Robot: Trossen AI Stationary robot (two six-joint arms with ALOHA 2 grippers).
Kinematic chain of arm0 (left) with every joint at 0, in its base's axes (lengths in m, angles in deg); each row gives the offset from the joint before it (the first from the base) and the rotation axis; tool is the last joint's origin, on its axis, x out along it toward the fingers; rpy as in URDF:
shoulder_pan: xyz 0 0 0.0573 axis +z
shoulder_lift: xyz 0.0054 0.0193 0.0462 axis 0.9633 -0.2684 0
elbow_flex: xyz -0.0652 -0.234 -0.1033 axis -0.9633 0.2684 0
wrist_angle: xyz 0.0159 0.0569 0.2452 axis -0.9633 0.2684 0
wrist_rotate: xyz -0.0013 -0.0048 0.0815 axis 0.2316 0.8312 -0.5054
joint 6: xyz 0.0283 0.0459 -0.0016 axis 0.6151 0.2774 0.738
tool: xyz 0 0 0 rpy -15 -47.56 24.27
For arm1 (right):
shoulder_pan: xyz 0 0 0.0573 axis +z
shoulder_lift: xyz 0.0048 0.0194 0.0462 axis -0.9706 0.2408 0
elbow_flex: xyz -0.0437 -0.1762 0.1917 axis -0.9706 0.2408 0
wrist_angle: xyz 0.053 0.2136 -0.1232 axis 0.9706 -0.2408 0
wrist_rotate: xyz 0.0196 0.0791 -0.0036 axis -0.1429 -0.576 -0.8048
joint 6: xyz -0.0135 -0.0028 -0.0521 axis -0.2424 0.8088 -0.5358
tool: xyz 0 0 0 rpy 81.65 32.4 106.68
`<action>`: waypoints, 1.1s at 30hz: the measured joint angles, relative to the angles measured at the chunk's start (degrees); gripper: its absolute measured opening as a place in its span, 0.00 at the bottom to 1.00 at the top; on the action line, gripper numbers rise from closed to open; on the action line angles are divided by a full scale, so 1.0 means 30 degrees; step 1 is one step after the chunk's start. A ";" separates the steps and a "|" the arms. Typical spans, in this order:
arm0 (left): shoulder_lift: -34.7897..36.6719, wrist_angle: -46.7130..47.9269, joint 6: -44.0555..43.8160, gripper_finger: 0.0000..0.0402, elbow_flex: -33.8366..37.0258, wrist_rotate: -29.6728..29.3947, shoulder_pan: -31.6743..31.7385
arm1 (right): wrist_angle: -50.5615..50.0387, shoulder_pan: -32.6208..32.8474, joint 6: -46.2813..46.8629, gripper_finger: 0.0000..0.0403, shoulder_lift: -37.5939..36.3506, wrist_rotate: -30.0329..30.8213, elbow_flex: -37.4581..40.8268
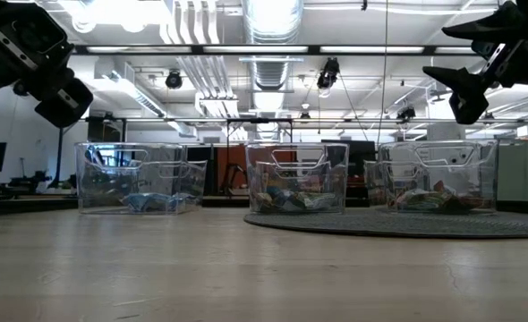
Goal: Pick and place Granola Bars by type
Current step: Return to Home Position
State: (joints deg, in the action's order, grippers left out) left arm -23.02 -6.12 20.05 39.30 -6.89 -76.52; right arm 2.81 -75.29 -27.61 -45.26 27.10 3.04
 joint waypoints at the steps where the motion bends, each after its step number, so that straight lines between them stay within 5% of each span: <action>1: 0.0000 0.0007 0.0000 0.46 0.0000 0.0000 0.0000 | 0.0000 0.0000 0.0000 0.61 0.0000 0.0000 0.0000; 15: 0.0000 0.0014 0.0121 0.46 0.0000 0.0215 -0.0030 | 0.0000 0.0000 0.0000 0.62 0.0015 0.0000 0.0000; 20: 0.0000 0.0015 0.6411 0.46 0.0000 0.0166 -0.0680 | 0.0000 0.0000 0.0000 0.61 0.0015 0.0000 0.0000; 23: 0.0000 0.0192 1.1183 0.46 0.0007 -0.2004 -0.1392 | -0.0005 0.0000 0.0000 0.62 0.0015 -0.0007 0.0000; 28: 0.0000 0.0956 1.3156 0.46 0.0007 -0.8994 -0.2394 | 0.0000 0.0000 0.0000 0.62 0.0008 -0.0007 0.0000; 33: 0.0000 0.0647 1.5846 0.46 0.0007 -1.0724 -0.2422 | -0.0007 0.0000 -0.0002 0.61 0.0013 -0.0007 0.0000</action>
State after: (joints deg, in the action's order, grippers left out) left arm -23.02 -4.18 67.59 39.32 -39.06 -83.79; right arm 2.78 -75.29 -27.61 -45.22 27.08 3.04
